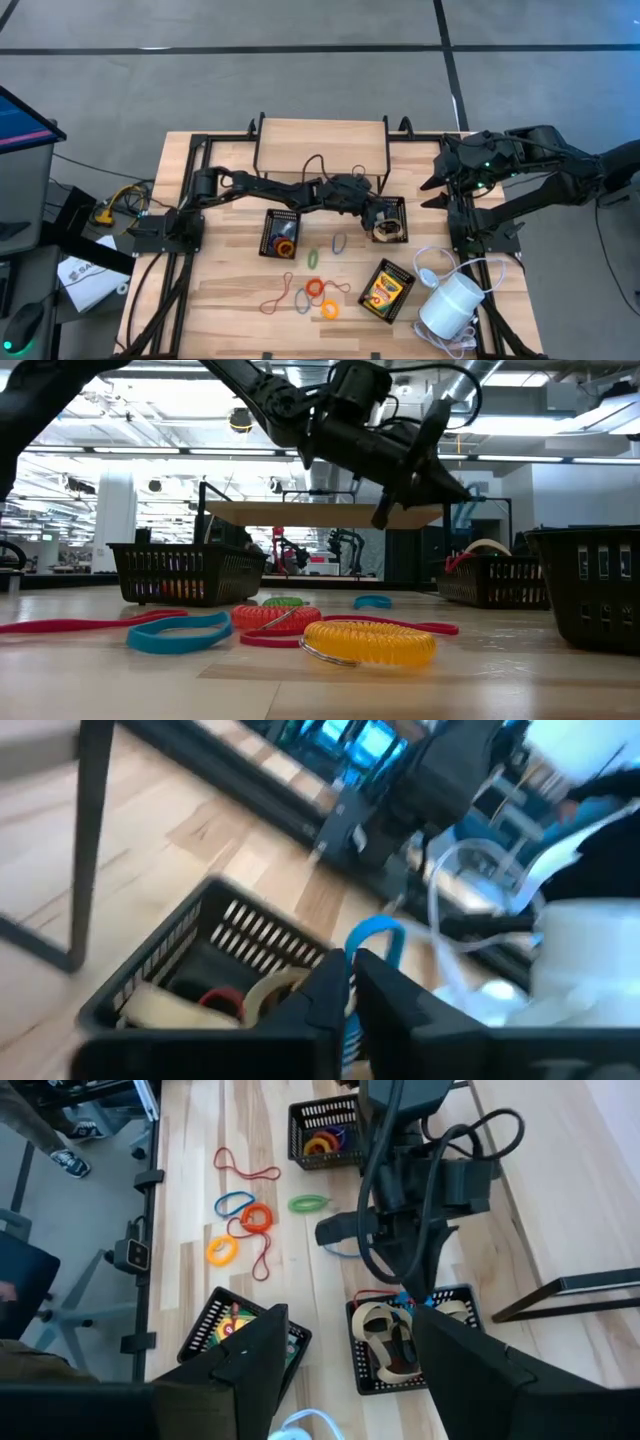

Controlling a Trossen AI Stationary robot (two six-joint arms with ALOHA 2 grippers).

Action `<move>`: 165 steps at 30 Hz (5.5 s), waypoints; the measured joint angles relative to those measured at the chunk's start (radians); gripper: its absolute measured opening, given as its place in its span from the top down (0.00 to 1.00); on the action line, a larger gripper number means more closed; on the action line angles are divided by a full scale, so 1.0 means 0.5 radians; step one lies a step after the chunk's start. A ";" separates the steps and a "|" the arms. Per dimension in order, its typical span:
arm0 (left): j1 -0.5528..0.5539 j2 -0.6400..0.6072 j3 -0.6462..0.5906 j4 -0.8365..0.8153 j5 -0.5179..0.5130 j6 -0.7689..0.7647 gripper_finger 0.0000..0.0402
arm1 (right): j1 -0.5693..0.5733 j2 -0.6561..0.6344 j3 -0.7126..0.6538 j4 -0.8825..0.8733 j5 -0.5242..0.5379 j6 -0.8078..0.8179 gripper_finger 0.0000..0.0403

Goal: Pick & Place Office Desk Supplies
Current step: Put the top blue rubber band into the top right black bin, then put the left red rubber band into the top right black bin

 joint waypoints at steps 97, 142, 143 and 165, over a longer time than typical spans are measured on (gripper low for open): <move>-0.759 -1.415 -0.360 -1.837 -0.880 -0.442 0.75 | -0.330 0.658 -1.387 0.786 -0.002 -0.580 0.89; -1.474 -0.579 -0.376 -2.211 -0.379 -1.379 0.57 | -0.359 0.430 -0.191 0.145 0.003 -0.489 0.46; -1.467 -0.579 -0.393 -2.203 -0.390 -1.379 0.55 | -0.359 0.430 -0.191 0.133 0.003 -0.488 0.46; -1.284 -0.696 -0.899 -1.749 -0.065 -1.260 0.98 | -0.335 0.342 -0.192 0.032 -0.002 -0.314 0.46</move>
